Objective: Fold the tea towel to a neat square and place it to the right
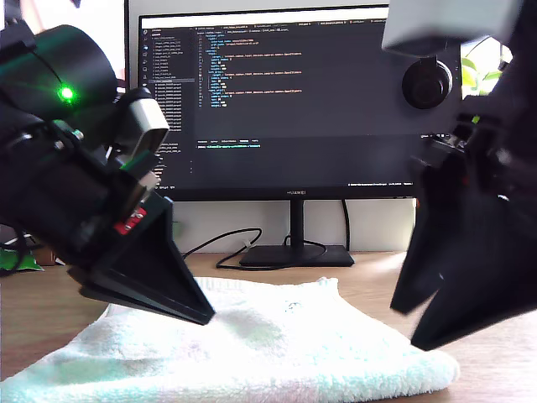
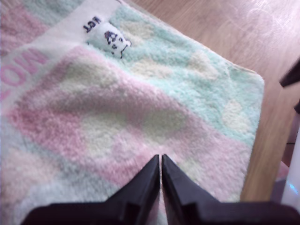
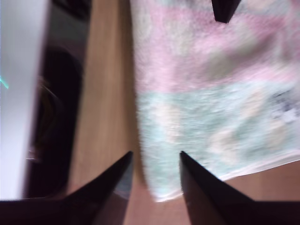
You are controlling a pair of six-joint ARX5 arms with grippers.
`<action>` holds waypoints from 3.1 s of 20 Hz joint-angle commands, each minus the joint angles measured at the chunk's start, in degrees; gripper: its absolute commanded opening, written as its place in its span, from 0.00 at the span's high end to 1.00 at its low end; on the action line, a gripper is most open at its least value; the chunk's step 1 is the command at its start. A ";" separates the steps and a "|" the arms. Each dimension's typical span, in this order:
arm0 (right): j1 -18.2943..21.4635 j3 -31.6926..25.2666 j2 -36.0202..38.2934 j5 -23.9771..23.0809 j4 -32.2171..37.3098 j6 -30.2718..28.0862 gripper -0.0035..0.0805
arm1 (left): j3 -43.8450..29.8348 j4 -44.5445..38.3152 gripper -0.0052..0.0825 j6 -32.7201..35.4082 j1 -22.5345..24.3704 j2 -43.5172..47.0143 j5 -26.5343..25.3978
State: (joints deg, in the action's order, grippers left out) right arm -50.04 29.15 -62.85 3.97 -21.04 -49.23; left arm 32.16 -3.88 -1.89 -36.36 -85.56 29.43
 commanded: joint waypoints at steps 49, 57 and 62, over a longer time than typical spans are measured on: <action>-1.20 11.41 -17.11 -2.54 -7.15 -1.49 0.97 | -0.17 0.59 0.97 6.27 -0.20 10.05 0.50; -1.16 13.00 -17.11 -2.43 -6.43 1.33 0.97 | -0.17 12.31 0.83 7.69 -2.89 17.07 -4.72; -0.92 13.00 -17.11 -2.45 -5.53 1.51 0.97 | -0.17 20.70 0.62 9.84 -10.49 18.12 -12.81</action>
State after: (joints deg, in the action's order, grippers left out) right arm -50.72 42.00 -79.42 1.10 -27.03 -48.01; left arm 32.18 16.27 7.53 -45.93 -67.64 17.21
